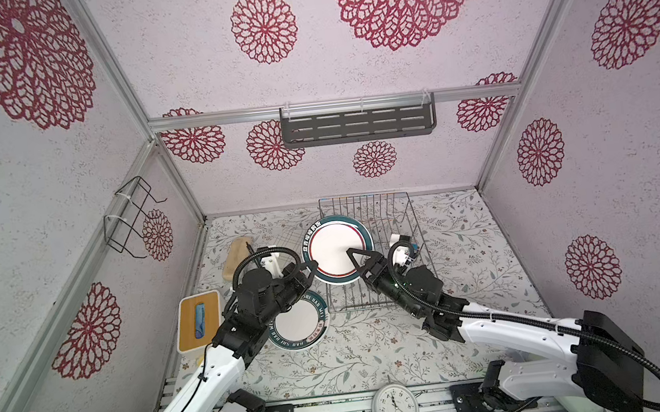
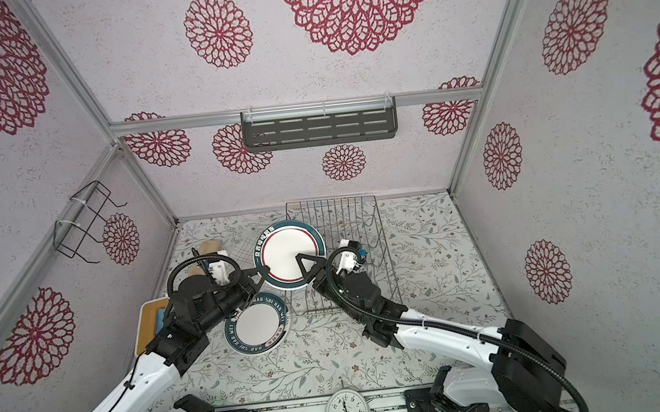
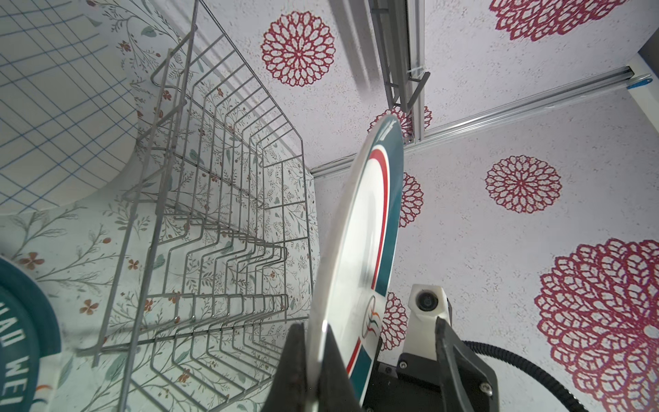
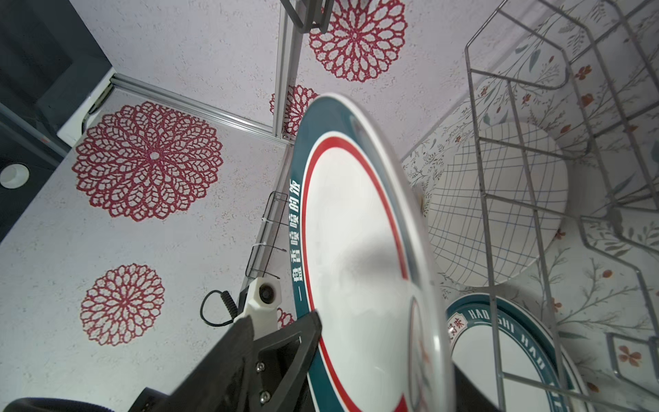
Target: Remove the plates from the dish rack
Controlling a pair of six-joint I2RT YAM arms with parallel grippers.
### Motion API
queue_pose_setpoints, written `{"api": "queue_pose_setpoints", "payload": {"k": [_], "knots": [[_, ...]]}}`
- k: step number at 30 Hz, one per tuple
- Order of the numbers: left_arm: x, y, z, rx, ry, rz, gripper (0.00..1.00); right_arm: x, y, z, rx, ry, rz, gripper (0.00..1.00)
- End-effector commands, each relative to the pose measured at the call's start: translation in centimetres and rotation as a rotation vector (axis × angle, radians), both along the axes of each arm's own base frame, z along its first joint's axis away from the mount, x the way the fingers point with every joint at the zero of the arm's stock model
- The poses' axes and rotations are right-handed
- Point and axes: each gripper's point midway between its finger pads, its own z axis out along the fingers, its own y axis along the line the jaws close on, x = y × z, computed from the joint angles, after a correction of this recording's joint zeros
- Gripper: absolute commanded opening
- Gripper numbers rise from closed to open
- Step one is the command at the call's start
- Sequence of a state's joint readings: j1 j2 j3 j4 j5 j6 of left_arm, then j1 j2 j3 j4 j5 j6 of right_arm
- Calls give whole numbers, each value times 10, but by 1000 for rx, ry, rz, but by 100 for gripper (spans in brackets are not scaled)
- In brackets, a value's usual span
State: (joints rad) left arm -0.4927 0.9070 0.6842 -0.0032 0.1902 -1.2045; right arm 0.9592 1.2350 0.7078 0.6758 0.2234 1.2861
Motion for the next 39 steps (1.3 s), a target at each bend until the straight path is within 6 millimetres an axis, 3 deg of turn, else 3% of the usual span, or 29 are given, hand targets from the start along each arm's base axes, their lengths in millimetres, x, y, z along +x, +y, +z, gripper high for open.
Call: {"api": "queue_pose_setpoints", "payload": {"k": [1, 8, 22, 28, 35, 39], "knots": [[-2, 12, 26, 7, -78, 35, 0, -3, -6, 6, 26, -7, 5, 70], [-8, 46, 27, 61, -70, 109, 0, -6, -15, -17, -76, 44, 10, 71], [-33, 119, -15, 265, 86, 240, 0, -17, -45, -40, -354, 59, -24, 74], [-38, 128, -54, 249, 190, 272, 0, -20, -42, -44, -481, 53, 18, 75], [-43, 133, -94, 247, 271, 287, 0, -23, -23, -48, -546, 52, 111, 78], [-46, 136, -108, 255, 296, 296, 0, -25, -11, -53, -567, 59, 151, 78]]}}
